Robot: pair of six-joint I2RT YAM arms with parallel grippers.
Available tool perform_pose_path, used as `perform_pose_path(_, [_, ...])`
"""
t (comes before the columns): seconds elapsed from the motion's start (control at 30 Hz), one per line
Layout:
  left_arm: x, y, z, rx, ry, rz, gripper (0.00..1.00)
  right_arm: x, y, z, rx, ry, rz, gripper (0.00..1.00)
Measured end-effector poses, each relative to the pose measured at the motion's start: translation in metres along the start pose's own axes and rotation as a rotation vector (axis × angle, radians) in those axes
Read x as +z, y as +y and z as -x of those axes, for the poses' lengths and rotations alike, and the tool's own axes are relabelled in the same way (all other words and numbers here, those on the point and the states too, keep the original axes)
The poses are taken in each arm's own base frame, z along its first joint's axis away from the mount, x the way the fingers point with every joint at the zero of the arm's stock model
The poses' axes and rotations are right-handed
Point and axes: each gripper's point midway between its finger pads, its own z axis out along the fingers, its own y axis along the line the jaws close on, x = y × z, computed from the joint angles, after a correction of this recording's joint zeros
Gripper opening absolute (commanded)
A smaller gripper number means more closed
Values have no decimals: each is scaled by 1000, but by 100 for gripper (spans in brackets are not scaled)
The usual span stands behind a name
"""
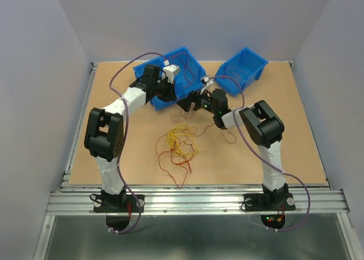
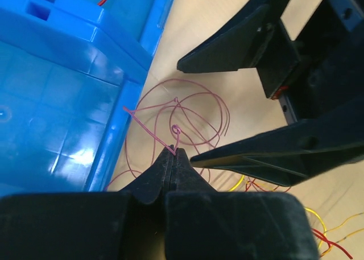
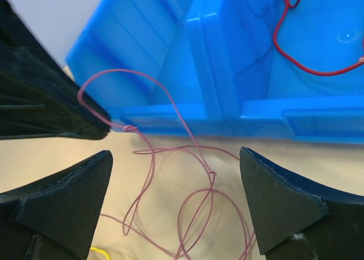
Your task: Untangle the cables
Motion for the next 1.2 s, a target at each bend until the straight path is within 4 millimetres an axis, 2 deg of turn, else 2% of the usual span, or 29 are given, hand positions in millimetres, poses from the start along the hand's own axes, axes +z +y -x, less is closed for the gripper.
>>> perform_pose_path(0.2, [-2,5,-9,10,38,27,1,14,-15,-16,28,67,-32,96])
perform_pose_path(0.53, [-4,11,-18,23,76,58,1,16,-27,-35,21,167,-78,87])
perform_pose_path(0.73, [-6,12,-23,20,95,66,2,27,-24,-40,-6,206,-76,65])
perform_pose_path(0.9, [-6,12,-25,20,101,69,3,32,-20,-49,-31,253,-66,34])
perform_pose_path(0.93, [-6,12,-25,21,101,70,4,33,-19,-51,-32,266,-63,27])
perform_pose_path(0.97, [-6,12,-25,21,101,70,4,34,-18,-53,-33,278,-60,9])
perform_pose_path(1.0, [-6,13,-25,21,101,70,4,34,-18,-55,-38,285,-58,2])
perform_pose_path(1.1, [-6,13,-25,22,101,71,10,33,-17,-59,-46,306,-50,0])
perform_pose_path(1.2, [-6,13,-24,23,99,70,27,32,-17,-59,-50,307,-50,1])
